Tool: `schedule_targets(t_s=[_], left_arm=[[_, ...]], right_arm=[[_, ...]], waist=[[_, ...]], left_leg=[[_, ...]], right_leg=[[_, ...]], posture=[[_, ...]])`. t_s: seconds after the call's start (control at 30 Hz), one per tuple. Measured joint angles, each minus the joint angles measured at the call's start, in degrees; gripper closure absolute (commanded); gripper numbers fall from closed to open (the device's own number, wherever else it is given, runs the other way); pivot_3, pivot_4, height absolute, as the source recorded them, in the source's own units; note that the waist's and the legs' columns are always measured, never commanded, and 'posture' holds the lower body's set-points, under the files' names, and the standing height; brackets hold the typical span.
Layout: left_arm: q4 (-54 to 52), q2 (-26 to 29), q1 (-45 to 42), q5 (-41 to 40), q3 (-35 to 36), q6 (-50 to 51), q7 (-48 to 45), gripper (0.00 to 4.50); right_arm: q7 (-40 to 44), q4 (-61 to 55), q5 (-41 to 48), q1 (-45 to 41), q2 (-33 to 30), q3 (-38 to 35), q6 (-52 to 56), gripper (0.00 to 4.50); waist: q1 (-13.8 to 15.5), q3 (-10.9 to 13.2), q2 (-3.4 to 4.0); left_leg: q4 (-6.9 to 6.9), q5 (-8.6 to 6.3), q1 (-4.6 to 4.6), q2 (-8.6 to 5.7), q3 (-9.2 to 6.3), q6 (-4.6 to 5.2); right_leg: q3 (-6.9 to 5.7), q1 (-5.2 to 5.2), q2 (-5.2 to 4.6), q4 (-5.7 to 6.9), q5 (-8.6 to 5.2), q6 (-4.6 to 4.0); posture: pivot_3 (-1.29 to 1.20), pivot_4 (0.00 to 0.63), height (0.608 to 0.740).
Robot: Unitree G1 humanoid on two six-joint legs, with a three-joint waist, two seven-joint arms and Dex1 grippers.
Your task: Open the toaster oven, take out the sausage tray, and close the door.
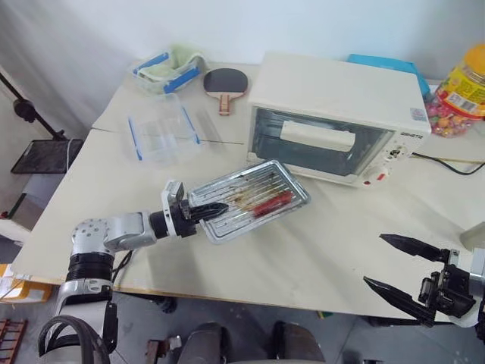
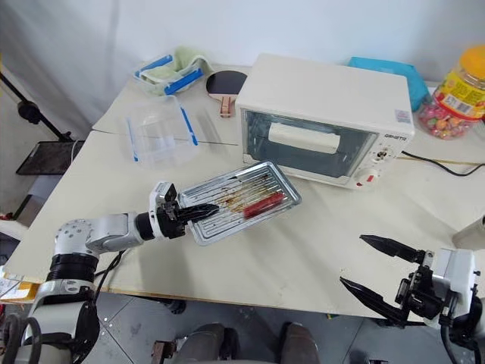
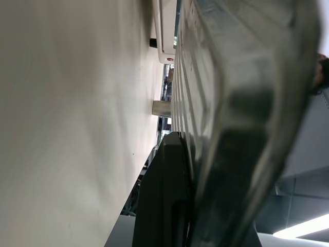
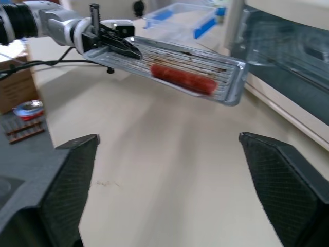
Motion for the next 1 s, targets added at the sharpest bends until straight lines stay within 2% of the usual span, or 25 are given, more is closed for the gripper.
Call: schedule_targets(t_s=[0.17,0.4,0.7,0.93,1.0], left_arm=[[-2.48,1.01,1.96,3.84,-0.36,3.90,-4.88,4.50],[-5.46,1.39,-0.93,17.99,-5.00,6.23,-15.82,4.50],[-3.76,-4.40,-11.11,37.75,-16.31,1.25,-31.90,4.50],[1.54,-7.94,-16.07,47.88,-19.07,-1.70,-39.29,4.50],[2.19,-8.66,-16.89,49.98,-19.02,-1.92,-40.22,4.11]], right_arm=[[-1.39,-2.96,0.00,1.64,0.17,-0.28,0.59,0.03],[-0.18,-4.87,1.09,3.79,-1.26,-0.44,3.42,0.03],[0.91,-5.47,1.38,4.15,-1.54,-0.76,4.41,0.03],[1.09,-5.45,1.17,4.66,-1.44,-2.36,4.39,0.03],[1.11,-5.45,1.08,4.75,-1.21,-2.37,4.39,0.00]], waist=[[-0.65,0.00,0.00],[-0.31,0.00,-0.01],[0.11,0.01,-0.02],[1.13,0.01,-0.02],[1.13,0.00,-0.01]], left_leg=[[-0.08,0.05,0.01,0.17,0.02,-0.07],[-0.08,0.16,0.00,0.16,0.03,-0.19],[-0.15,0.16,-0.07,0.17,0.05,-0.18],[-0.10,0.24,-0.01,0.10,0.05,-0.05],[-0.10,0.24,-0.01,0.05,0.04,-0.05]], right_leg=[[-0.02,0.00,0.17,-0.11,0.00,0.01],[0.03,0.01,0.15,-0.12,0.01,0.03],[-0.02,-0.04,0.22,-0.23,0.02,0.05],[0.00,0.02,0.07,-0.28,0.03,0.07],[0.01,0.02,-0.02,-0.26,0.04,0.09]], posture=[[0.00,0.150,0.740],[0.00,0.150,0.740],[0.00,0.150,0.740],[0.00,0.150,0.740],[0.00,0.150,0.740]])
